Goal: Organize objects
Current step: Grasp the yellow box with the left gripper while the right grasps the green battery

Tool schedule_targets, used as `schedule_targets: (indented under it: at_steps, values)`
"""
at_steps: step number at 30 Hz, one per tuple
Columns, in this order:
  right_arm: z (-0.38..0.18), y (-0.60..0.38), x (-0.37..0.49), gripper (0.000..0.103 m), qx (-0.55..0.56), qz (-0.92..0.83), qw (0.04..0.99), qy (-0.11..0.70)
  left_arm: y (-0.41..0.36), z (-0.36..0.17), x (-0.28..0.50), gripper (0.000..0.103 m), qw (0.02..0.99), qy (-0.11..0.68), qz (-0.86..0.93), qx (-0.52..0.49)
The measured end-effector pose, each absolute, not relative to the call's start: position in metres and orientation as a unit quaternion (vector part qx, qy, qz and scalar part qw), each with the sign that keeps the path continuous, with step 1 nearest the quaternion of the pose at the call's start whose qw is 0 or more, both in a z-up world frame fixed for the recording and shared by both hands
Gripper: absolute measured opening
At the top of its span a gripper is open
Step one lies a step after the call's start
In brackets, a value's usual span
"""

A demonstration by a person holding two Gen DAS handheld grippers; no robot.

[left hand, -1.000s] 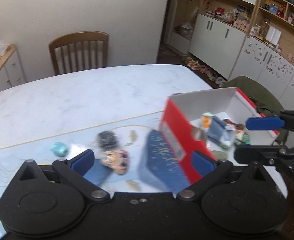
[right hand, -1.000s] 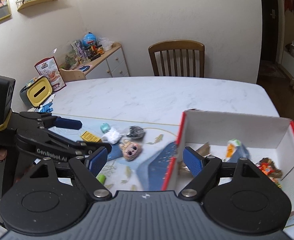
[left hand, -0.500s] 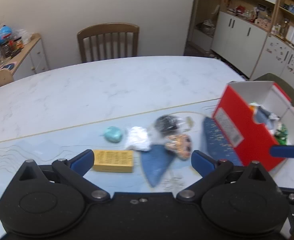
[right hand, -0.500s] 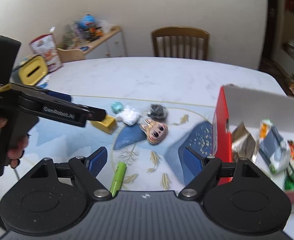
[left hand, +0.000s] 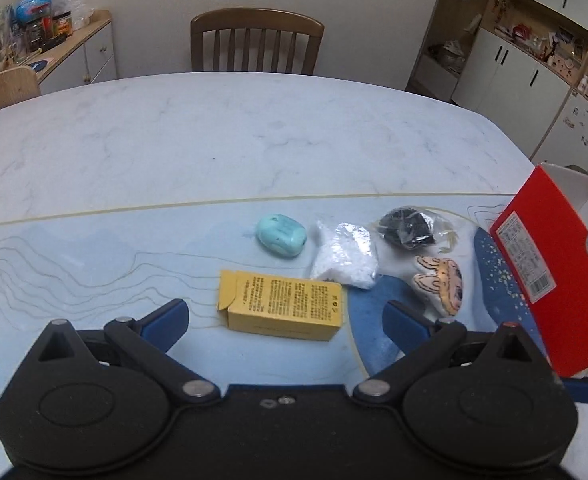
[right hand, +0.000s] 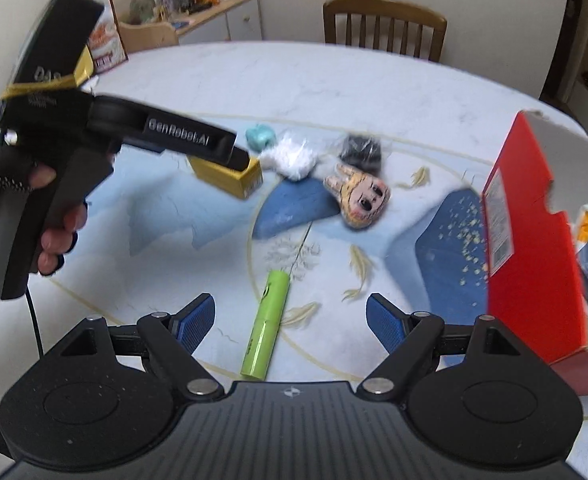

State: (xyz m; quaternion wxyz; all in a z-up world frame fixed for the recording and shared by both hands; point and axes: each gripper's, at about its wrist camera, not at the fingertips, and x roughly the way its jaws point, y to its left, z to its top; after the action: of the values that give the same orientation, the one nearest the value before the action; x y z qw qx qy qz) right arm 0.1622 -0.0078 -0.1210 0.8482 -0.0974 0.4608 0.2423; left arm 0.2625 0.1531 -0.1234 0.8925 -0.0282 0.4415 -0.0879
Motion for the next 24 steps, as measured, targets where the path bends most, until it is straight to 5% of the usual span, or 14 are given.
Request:
schedule_targets:
  at_steps: [9, 24]
  values:
    - [-0.146, 0.0, 0.174, 0.082, -0.101, 0.224, 0.836, 0.49, 0.147, -0.143, 0.268, 0.102, 0.895, 0.435, -0.093, 0.024]
    - [-0.154, 0.017, 0.175, 0.04, -0.136, 0.238, 0.827, 0.49, 0.143, -0.156, 0.27, 0.078, 0.895, 0.431, -0.104, 0.052]
